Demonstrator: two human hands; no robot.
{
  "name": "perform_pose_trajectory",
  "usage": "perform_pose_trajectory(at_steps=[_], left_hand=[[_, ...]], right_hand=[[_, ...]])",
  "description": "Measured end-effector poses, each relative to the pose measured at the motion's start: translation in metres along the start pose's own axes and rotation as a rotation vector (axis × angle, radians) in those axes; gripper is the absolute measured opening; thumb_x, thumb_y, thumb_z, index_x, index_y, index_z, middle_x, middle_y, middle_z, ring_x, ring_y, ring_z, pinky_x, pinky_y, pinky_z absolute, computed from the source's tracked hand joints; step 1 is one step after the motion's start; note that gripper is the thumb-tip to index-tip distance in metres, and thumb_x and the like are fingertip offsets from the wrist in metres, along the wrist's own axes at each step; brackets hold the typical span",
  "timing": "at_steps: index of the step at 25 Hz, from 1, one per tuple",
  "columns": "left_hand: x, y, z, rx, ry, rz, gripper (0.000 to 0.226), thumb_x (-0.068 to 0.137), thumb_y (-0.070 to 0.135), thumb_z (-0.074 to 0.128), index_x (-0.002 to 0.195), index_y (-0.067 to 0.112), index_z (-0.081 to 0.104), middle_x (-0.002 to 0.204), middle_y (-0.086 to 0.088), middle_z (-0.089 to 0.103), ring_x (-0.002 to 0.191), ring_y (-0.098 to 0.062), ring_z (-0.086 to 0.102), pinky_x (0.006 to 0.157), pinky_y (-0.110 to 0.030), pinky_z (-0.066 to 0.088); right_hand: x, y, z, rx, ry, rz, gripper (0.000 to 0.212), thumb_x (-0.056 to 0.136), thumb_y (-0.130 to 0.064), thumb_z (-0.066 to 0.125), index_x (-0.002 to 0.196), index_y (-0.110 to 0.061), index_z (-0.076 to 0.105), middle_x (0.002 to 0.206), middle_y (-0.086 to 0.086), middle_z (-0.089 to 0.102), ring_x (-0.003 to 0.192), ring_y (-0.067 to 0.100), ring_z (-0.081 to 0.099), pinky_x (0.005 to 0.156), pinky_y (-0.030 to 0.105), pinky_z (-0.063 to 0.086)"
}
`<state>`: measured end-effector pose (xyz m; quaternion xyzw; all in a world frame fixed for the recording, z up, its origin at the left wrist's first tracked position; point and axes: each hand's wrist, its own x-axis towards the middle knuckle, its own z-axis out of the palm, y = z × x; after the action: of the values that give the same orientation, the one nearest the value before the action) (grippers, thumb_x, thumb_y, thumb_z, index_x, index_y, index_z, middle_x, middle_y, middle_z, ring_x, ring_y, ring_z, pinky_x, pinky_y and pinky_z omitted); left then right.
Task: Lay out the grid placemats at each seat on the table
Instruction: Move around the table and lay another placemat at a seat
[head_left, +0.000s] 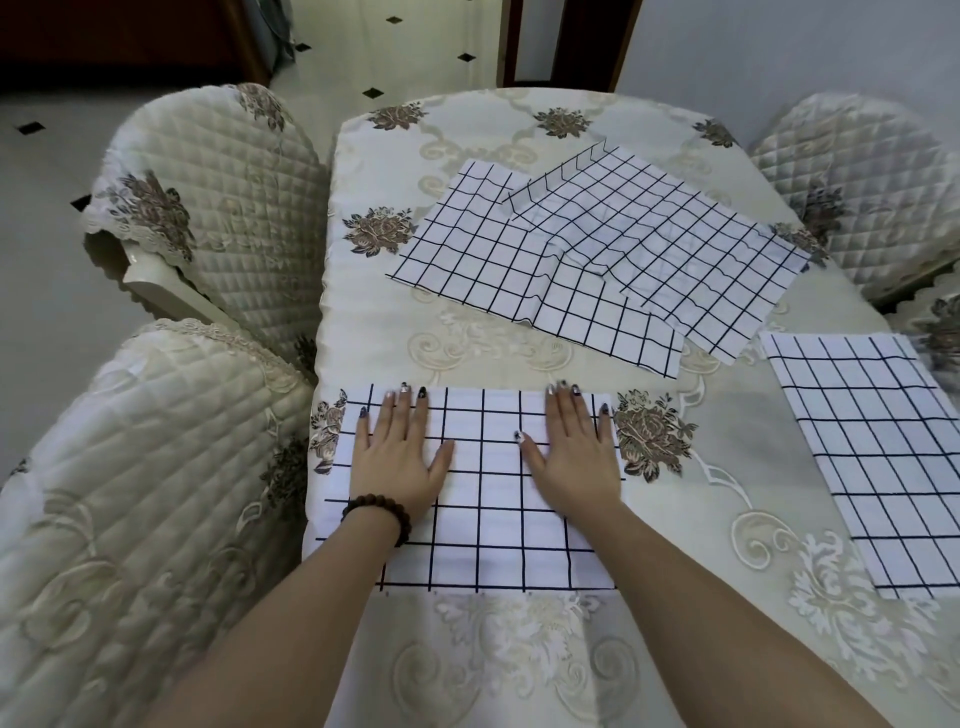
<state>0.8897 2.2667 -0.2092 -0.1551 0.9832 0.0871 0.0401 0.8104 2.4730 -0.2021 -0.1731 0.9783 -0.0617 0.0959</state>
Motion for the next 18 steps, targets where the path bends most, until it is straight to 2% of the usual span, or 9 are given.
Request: perform_pose_trajectory(at_steps=[5, 8, 10, 13, 15, 18], left_hand=[[-0.014, -0.025, -0.005, 0.004, 0.036, -0.097, 0.082, 0.084, 0.063, 0.005, 0.152, 0.018, 0.008, 0.160, -0.002, 0.008, 0.148, -0.018, 0.002, 0.118, -0.045, 0.003], [-0.017, -0.028, -0.008, 0.009, 0.018, -0.143, 0.083, 0.084, 0.063, 0.005, 0.151, 0.015, 0.004, 0.160, -0.006, 0.002, 0.148, -0.020, -0.003, 0.118, -0.046, -0.002], [-0.024, -0.017, -0.015, -0.041, 0.094, -0.157, 0.079, 0.087, 0.059, 0.011, 0.151, 0.012, 0.006, 0.160, -0.009, 0.000, 0.147, -0.023, -0.004, 0.116, -0.047, -0.005], [-0.050, 0.018, -0.017, -0.019, 0.198, -0.013, 0.066, 0.092, 0.043, 0.024, 0.148, 0.008, 0.025, 0.157, -0.013, 0.020, 0.146, -0.026, 0.015, 0.115, -0.047, 0.000], [-0.068, 0.035, -0.007, 0.004, 0.126, 0.046, 0.058, 0.090, 0.034, 0.029, 0.141, 0.007, 0.041, 0.150, -0.013, 0.037, 0.140, -0.028, 0.032, 0.113, -0.049, 0.011], [-0.080, 0.035, 0.007, -0.004, 0.003, -0.020, 0.056, 0.088, 0.032, 0.030, 0.136, 0.009, 0.048, 0.143, -0.011, 0.047, 0.134, -0.027, 0.043, 0.107, -0.047, 0.017]], right_hand=[[-0.011, 0.036, -0.004, -0.014, 0.018, 0.105, 0.074, 0.093, -0.059, 0.013, 0.151, -0.018, -0.007, 0.161, -0.001, -0.008, 0.148, 0.015, -0.008, 0.119, 0.048, -0.005], [-0.011, 0.038, -0.007, -0.043, -0.008, 0.126, 0.074, 0.094, -0.057, 0.014, 0.151, -0.015, -0.006, 0.161, 0.002, -0.008, 0.148, 0.017, -0.007, 0.118, 0.050, -0.005], [-0.015, 0.029, -0.011, -0.018, 0.021, 0.146, 0.073, 0.094, -0.055, 0.015, 0.151, -0.012, -0.003, 0.161, 0.005, -0.006, 0.148, 0.020, -0.005, 0.118, 0.050, -0.005], [-0.043, -0.017, -0.008, 0.065, 0.170, -0.020, 0.072, 0.092, -0.049, 0.021, 0.150, -0.007, 0.012, 0.160, 0.009, 0.008, 0.148, 0.022, 0.006, 0.117, 0.047, -0.004], [-0.070, -0.054, 0.009, 0.065, 0.151, -0.140, 0.066, 0.091, -0.042, 0.029, 0.148, -0.007, 0.026, 0.158, 0.008, 0.020, 0.146, 0.022, 0.018, 0.115, 0.047, 0.002], [-0.087, -0.074, 0.026, 0.037, 0.081, -0.138, 0.059, 0.090, -0.039, 0.034, 0.141, -0.009, 0.041, 0.151, 0.006, 0.038, 0.139, 0.020, 0.037, 0.111, 0.048, 0.012]])
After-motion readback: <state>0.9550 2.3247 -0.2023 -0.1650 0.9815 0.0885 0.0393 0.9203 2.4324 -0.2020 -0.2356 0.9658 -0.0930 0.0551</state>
